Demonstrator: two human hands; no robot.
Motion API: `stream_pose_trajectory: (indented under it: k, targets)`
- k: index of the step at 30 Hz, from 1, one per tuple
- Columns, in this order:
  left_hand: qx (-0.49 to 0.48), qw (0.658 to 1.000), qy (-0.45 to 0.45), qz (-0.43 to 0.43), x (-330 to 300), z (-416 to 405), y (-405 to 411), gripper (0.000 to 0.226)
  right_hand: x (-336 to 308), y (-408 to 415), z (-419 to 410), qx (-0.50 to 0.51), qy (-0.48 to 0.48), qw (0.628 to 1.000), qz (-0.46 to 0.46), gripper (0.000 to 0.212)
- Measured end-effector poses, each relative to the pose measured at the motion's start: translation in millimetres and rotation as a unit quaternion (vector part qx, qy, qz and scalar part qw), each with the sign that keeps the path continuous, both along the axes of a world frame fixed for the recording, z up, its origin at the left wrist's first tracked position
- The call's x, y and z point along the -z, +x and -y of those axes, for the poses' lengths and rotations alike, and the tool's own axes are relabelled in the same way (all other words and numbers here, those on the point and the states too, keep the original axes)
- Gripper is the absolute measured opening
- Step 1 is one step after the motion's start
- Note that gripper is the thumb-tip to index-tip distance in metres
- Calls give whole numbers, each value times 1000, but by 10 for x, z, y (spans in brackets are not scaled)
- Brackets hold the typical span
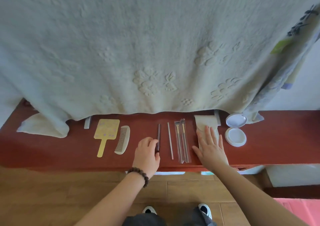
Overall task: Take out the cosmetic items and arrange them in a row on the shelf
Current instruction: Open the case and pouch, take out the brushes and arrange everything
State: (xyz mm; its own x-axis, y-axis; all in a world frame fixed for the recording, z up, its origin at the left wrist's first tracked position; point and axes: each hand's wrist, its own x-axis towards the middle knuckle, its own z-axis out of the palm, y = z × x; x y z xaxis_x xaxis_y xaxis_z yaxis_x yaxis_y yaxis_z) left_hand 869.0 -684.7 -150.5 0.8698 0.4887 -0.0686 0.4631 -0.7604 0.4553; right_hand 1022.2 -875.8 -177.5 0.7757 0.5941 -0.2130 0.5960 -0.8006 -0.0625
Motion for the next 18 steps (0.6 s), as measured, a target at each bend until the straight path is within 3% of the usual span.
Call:
stream_pose_trajectory:
  k: [4, 6, 9, 18]
  targets:
    - [-15, 1000, 8, -4, 3, -55, -41, 36, -151, -353, -300, 43, 169, 985, -11, 43]
    - [-18, 1000, 11, -8, 2, -56, 5, 34, -178, -495, -497, 21, 148, 989, -12, 33]
    - [-19, 1000, 5, -10, 9, -38, 97, 30, -212, -556, -813, 22, 89, 996, -8, 36]
    - [-54, 997, -33, 32, -59, -145, 90, 34, -168, -488, -1178, 115, 8, 992, -48, 27]
